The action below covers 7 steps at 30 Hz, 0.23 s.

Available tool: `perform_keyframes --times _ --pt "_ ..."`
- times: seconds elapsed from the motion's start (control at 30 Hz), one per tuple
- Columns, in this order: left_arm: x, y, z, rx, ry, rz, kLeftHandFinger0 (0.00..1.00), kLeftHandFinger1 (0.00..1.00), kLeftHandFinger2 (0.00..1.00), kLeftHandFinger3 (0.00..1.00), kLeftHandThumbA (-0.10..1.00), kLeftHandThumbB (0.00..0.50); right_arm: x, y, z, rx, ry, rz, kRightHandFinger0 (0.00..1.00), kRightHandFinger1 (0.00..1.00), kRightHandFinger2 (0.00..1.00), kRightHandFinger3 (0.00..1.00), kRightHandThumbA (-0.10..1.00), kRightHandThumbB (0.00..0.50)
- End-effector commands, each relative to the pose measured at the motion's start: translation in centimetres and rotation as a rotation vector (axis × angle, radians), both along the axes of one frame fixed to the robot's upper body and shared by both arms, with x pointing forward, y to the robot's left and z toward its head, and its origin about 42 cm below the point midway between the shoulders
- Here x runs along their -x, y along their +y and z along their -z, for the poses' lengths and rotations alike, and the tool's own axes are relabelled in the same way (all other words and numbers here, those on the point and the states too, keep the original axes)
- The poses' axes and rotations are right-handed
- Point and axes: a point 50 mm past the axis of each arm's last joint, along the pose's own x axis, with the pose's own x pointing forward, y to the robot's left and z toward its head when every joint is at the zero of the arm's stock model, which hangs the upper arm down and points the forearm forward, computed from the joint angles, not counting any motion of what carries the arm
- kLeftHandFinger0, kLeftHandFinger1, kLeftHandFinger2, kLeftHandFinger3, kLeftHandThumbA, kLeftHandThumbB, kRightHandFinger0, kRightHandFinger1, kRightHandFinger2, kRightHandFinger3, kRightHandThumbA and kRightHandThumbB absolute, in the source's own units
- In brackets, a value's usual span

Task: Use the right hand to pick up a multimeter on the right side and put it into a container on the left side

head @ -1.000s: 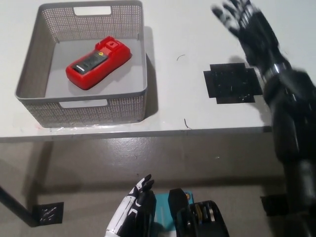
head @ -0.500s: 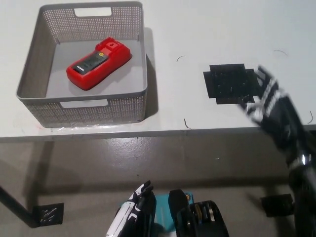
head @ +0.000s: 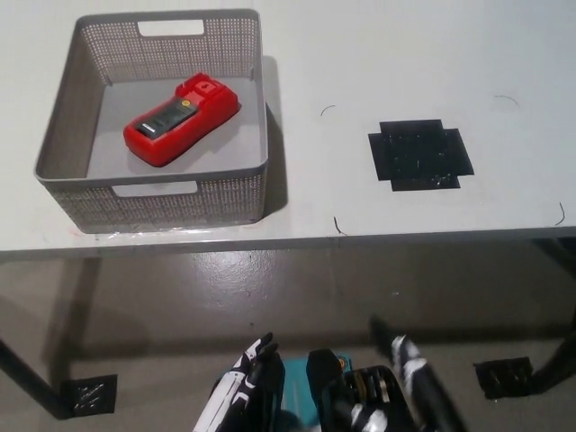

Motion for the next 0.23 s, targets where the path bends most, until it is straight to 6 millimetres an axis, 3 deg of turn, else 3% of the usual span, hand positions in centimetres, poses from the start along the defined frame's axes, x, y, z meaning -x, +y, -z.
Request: perform_keyframes --times 0.0,0.1,0.2 --pt "-0.2 -2.0 -2.8 0.100 -0.131 -0.021 1.00 1.00 1.00 1.00 1.00 0.500 1.9 4.3 3.1 0.058 -0.268 0.004 1.00 1.00 1.00 1.00 1.00 0.356" --pt "-0.4 -2.8 -3.2 0.095 -0.147 -0.018 1.00 1.00 1.00 1.00 1.00 0.500 0.7 4.0 4.7 0.049 -0.204 -0.001 1.00 1.00 1.00 1.00 1.00 0.406" --pt "-0.6 -3.1 -3.2 0.095 -0.149 -0.010 1.00 1.00 1.00 1.00 1.00 0.500 -0.2 4.1 5.1 0.070 -0.207 -0.002 1.00 1.00 1.00 1.00 1.00 0.407"
